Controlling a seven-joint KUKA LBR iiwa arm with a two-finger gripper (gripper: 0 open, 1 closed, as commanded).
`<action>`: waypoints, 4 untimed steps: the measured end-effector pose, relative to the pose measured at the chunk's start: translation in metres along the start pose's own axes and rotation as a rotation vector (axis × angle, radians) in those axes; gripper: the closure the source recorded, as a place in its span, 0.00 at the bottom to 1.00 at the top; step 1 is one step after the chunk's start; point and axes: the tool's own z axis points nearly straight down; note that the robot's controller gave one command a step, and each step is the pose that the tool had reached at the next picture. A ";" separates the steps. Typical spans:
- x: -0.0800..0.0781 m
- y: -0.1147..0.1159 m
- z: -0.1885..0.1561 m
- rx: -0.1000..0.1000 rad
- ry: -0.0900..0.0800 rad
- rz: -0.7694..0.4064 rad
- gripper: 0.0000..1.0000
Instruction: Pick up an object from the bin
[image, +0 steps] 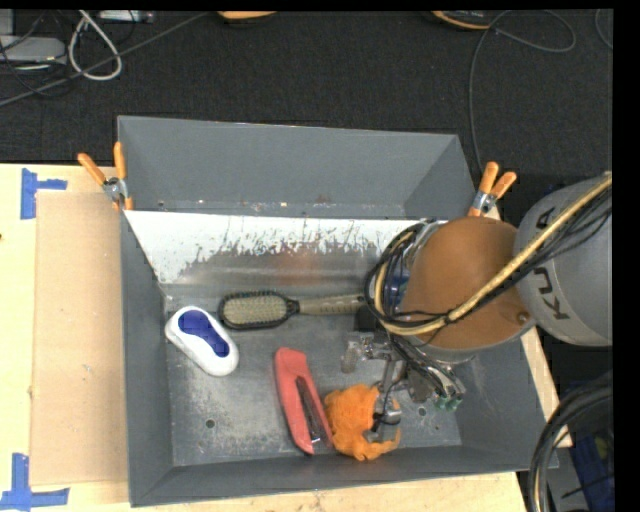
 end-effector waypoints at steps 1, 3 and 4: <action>0.001 -0.012 0.061 -0.001 -0.003 -0.110 0.00; 0.006 -0.017 0.088 -0.001 -0.002 -0.111 1.00; 0.009 -0.016 0.070 -0.002 0.005 -0.111 1.00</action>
Offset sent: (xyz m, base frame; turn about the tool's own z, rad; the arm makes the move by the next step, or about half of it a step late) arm -0.0044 -0.0184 -0.0880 -0.1134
